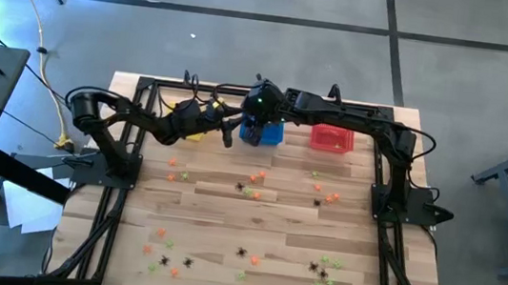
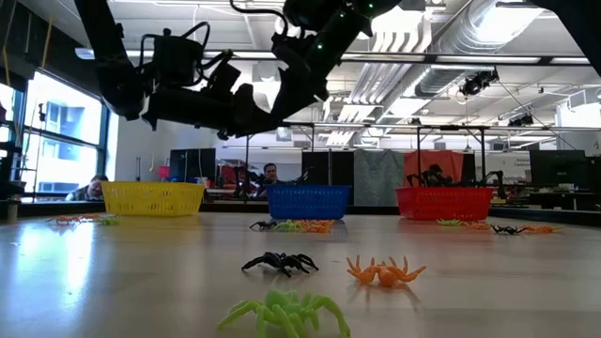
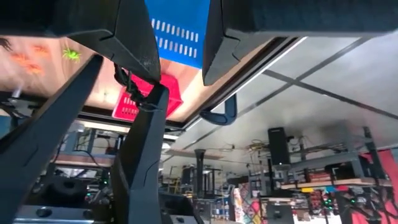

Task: Sort Halloween decoration
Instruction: Put the black spider toy into the blue basket

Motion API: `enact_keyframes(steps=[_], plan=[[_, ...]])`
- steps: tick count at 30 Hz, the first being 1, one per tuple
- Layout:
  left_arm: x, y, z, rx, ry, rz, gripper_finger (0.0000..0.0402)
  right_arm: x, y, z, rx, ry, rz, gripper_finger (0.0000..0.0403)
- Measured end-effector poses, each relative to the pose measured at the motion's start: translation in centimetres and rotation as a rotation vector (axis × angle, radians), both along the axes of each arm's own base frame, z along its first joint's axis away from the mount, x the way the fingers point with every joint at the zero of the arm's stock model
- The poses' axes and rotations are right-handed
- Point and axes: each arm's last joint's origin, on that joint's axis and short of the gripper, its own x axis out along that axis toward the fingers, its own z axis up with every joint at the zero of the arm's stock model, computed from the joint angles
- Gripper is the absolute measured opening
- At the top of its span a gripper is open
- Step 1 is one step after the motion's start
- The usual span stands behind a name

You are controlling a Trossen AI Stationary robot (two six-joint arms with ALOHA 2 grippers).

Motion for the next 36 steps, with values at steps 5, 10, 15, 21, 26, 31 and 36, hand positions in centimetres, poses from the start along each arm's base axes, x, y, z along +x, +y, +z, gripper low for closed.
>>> enact_keyframes(steps=[5, 10, 15, 21, 26, 31, 36], plan=[[0.1, 0.1, 0.3, 0.018, -0.008, -0.003, 0.0069, -0.4, -0.7, -0.1, 0.010, 0.017, -0.022, 0.0131], [0.1, 0.1, 0.1, 0.017, 0.006, -0.005, 0.0008, -0.6, -1.3, -0.2, 0.012, 0.022, -0.039, 0.0128], [0.1, 0.1, 0.0, 0.021, 0.025, -0.005, 0.0001, -0.8, -1.9, -0.2, 0.014, 0.025, -0.055, 0.0128], [0.1, 0.2, 0.0, 0.023, 0.027, -0.001, 0.0000, -1.2, -2.7, -0.3, 0.035, 0.027, -0.094, 0.0129], [0.0, 0.3, 0.0, 0.023, 0.027, 0.005, 0.0000, -1.4, -2.7, -0.4, 0.055, 0.046, -0.097, 0.0129], [0.1, 0.4, 0.1, 0.009, 0.013, 0.013, 0.0000, -1.5, -2.7, -0.5, 0.061, 0.053, -0.092, 0.0129], [0.1, 0.4, 0.1, 0.005, 0.012, 0.013, 0.0003, -1.6, -2.6, -0.6, 0.077, 0.069, -0.107, 0.0129]])
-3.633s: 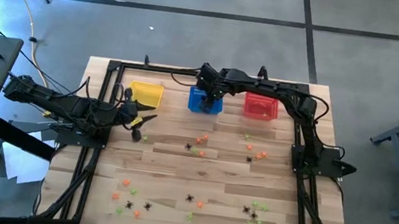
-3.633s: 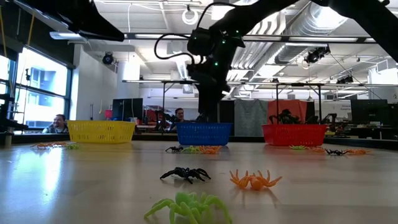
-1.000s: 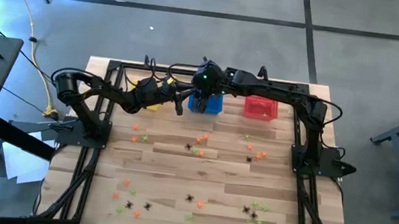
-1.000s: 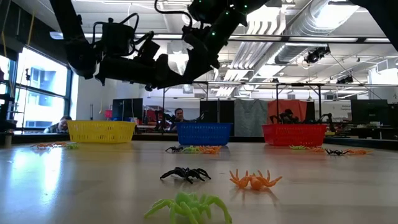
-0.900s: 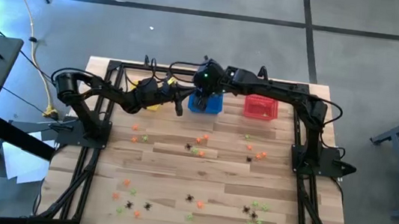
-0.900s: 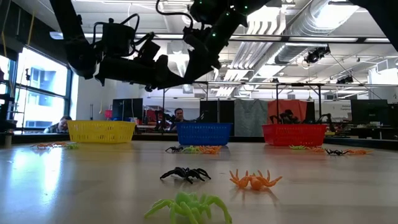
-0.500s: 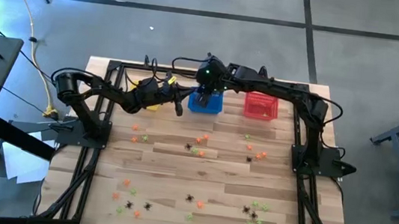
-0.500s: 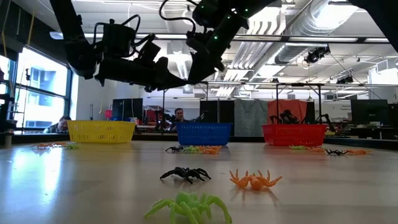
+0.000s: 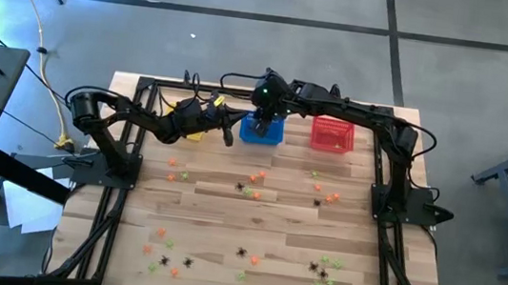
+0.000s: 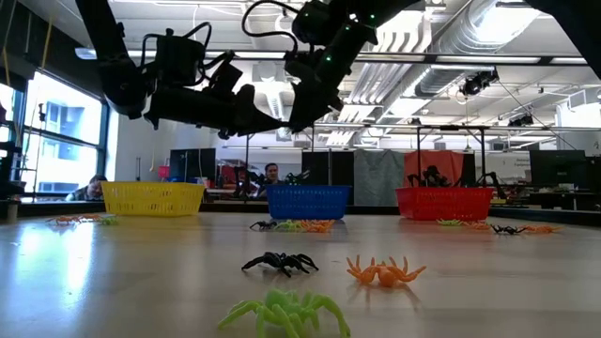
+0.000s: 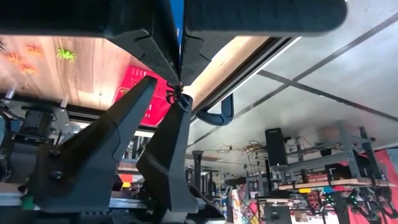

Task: Sort Halloween decoration
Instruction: Put the black spider toy into the blue basket

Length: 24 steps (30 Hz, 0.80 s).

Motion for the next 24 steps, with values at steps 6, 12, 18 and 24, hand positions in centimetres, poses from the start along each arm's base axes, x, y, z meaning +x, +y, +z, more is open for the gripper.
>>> enact_keyframes(steps=[6, 12, 18, 24], plan=[[0.04, -0.09, -0.05, 0.018, 0.014, -0.029, 0.0031, 0.05, 0.41, -0.09, 0.005, 0.012, 0.009, 0.0129], [0.05, -0.13, -0.09, 0.058, 0.037, -0.033, 0.0080, 0.18, 0.63, -0.07, 0.007, 0.007, 0.010, 0.0129], [0.05, -0.13, -0.09, 0.067, 0.041, -0.033, 0.0128, 0.21, 0.62, -0.06, 0.016, 0.000, 0.000, 0.0129], [0.05, -0.11, -0.04, 0.066, 0.035, -0.031, 0.0155, 0.52, 0.50, 0.18, 0.008, -0.043, 0.005, 0.0129]])
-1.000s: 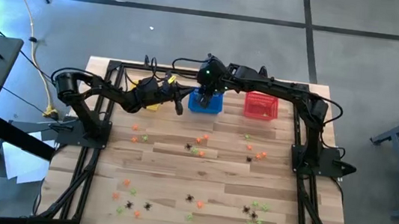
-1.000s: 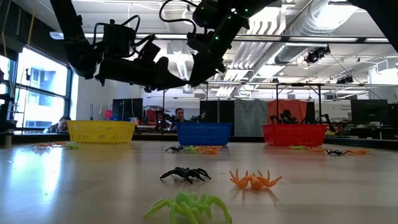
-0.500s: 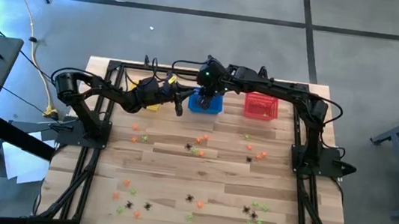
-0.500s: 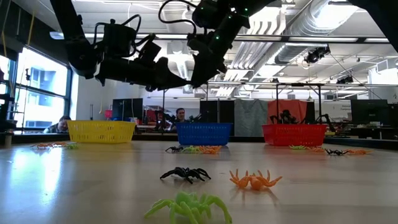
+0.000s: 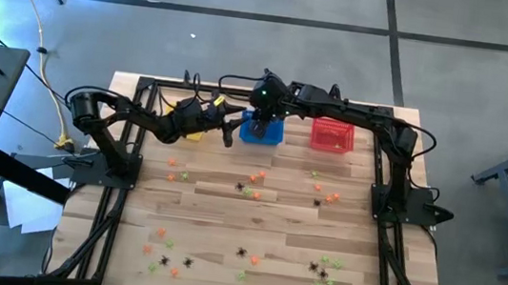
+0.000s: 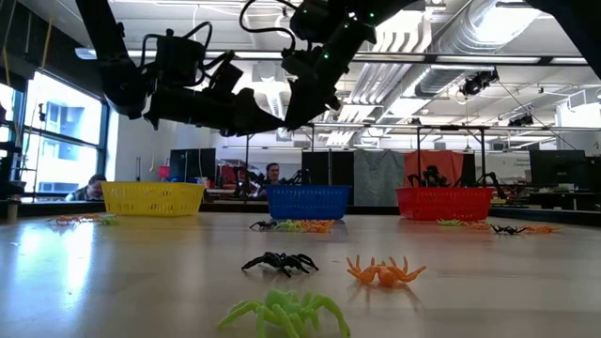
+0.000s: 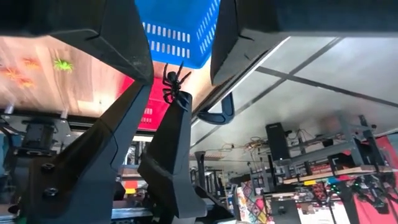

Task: Sort Halloween decoration
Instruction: Put the black spider toy into the blue basket

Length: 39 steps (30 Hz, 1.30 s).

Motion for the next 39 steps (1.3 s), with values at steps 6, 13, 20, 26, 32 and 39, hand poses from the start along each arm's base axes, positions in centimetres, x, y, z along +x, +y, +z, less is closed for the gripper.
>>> enact_keyframes(steps=[6, 13, 20, 26, 32, 39], plan=[[0.1, 0.1, 0.1, 0.000, -0.006, 0.017, 0.0157, 0.1, 0.0, 0.1, -0.004, -0.011, 0.000, 0.0129], [0.9, 0.5, 0.5, -0.045, 0.024, -0.013, 0.0158, 0.0, 0.2, -0.1, -0.002, 0.005, 0.000, 0.0129], [1.4, 0.1, 0.6, -0.055, 0.044, -0.032, 0.0158, -0.1, 0.2, -0.2, -0.009, 0.024, -0.004, 0.0129], [1.7, -0.3, 0.7, -0.053, 0.041, -0.093, 0.0156, 0.5, 0.4, 0.4, 0.007, -0.053, 0.026, 0.0129], [1.7, -0.3, 0.5, -0.061, 0.060, -0.075, 0.0156, 0.5, 0.5, 0.3, 0.017, -0.043, 0.033, 0.0129], [1.6, -0.2, 0.3, -0.045, 0.085, -0.053, 0.0155, 0.2, 0.3, 0.1, -0.017, -0.010, -0.006, 0.0129]])
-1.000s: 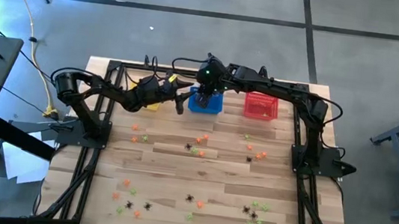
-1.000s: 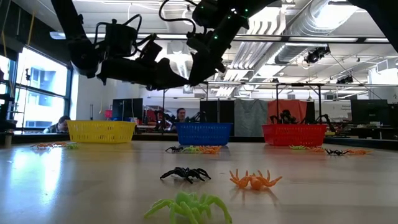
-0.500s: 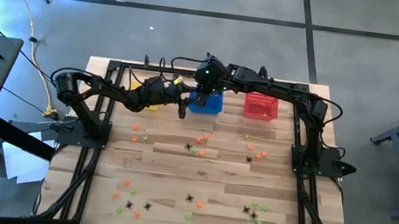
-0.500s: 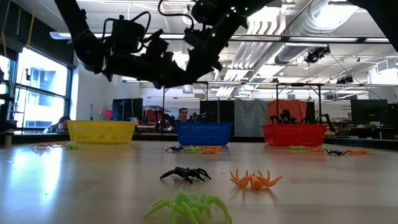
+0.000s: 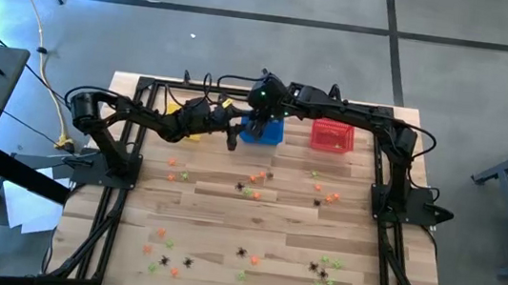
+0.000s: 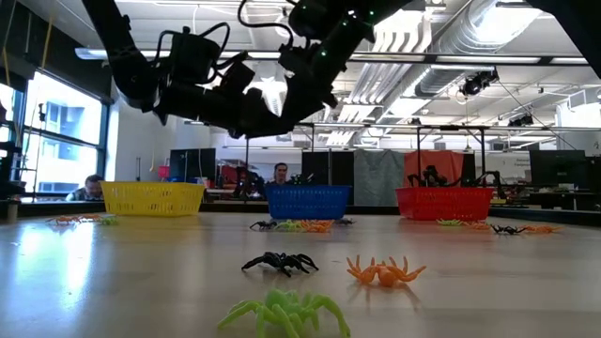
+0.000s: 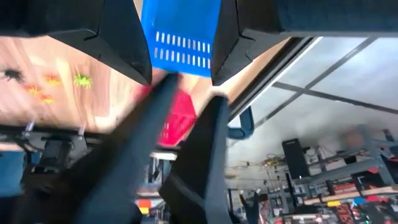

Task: Sort Halloween decoration
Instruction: Put the black spider toy into the blue basket

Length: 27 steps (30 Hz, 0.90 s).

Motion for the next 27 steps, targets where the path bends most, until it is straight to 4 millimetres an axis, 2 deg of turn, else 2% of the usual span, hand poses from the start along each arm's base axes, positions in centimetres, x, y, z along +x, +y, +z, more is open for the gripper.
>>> enact_keyframes(steps=[3, 8, 16, 23, 27], plan=[[0.0, 0.0, -0.3, -0.012, 0.025, 0.000, 0.0155, -0.7, -0.3, -0.4, -0.020, 0.077, -0.053, 0.0129], [-0.1, -0.1, -0.8, -0.033, 0.071, 0.000, 0.0153, -2.1, -0.2, -1.3, 0.065, 0.223, -0.118, 0.0129], [-0.6, -0.3, -0.8, -0.067, 0.146, 0.000, 0.0140, -3.4, 3.8, -2.3, 0.151, 0.472, -0.132, 0.0129], [-2.5, -1.2, 2.1, -0.045, 0.202, -0.011, 0.0136, -5.3, 6.8, -5.0, 0.170, 0.718, -0.146, 0.0129], [-4.3, -2.0, 3.4, -0.018, 0.205, -0.018, 0.0135, -7.2, 7.4, -6.3, 0.178, 0.735, -0.166, 0.0129]])
